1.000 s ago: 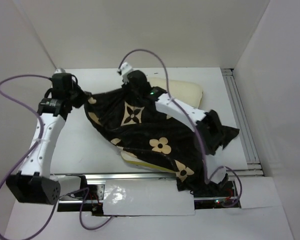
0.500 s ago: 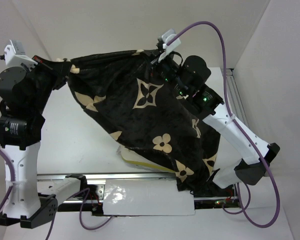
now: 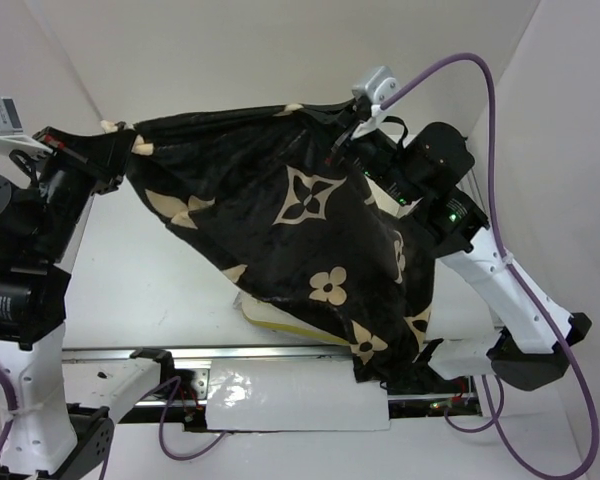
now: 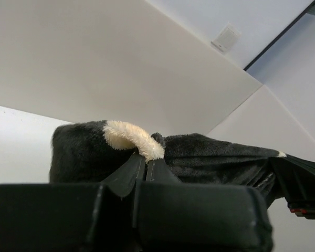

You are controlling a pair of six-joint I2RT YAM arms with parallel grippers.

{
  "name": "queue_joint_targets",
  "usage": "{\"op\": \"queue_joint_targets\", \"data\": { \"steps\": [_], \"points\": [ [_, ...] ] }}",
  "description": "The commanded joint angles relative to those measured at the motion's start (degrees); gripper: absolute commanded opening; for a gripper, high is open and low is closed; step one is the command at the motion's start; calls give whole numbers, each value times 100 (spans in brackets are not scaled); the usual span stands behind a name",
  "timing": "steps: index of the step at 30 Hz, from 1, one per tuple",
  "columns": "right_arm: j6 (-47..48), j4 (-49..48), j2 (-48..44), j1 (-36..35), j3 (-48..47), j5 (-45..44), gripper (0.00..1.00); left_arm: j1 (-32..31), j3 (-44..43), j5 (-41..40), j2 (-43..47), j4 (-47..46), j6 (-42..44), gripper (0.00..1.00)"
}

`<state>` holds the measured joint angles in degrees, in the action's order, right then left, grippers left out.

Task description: Put the pillow into the pillowcase

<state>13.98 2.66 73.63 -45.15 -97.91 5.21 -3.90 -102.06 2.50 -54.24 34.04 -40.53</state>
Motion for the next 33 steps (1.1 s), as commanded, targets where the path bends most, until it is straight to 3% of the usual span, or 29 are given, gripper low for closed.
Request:
{"op": "queue_joint_targets", "data": {
  "steps": [1, 4, 8, 12, 15, 19, 20, 21, 23, 24, 28, 33],
  "points": [
    [325, -329, -174, 296, -551, -1304, 0, 241, -287, -1551, -77, -223, 459, 0],
    [499, -134, 178, 296, -861, -1242, 0, 241, -612, -1778, -508, -5, 459, 0],
    [737, -1081, 660, 296, -615, -1760, 0, 241, -754, -2420, -947, 59, 511, 0],
    [441, -1470, 1949, 349, -904, -1655, 0, 293, -807, -2728, -1342, 243, 564, 0],
    [-87, -1470, 2567, 349, -1686, -1314, 0, 364, -1060, -2912, -1694, 496, 617, 0],
    [-228, -1400, 3622, 349, -3046, -953, 0, 1013, -2237, -3203, -2432, 1112, 468, 0],
    [-281, -1399, 3789, 349, -3763, -813, 0, 1119, -2448, -3203, -2660, 1218, 328, 0],
    [-342, -1399, 3921, 296, -3997, -307, 0, 1215, -2563, -3142, -2662, 1219, 327, 0],
    [-405, -2178, 4011, 296, -4131, 206, 0, 1418, -2223, -2487, -2409, 150, 562, 0],
    [-457, -2765, 4063, 130, -4270, 339, 0, 1418, -2483, -2317, -2198, -88, 651, 0],
    [-405, -3916, 3994, -134, -4623, 410, 0, 1358, -3862, -2157, -2451, -344, 880, 0],
    [87, -4711, 4046, -784, -5441, 410, 0, 1304, -4708, -2263, -2434, -881, 881, 0]
  ]
}}
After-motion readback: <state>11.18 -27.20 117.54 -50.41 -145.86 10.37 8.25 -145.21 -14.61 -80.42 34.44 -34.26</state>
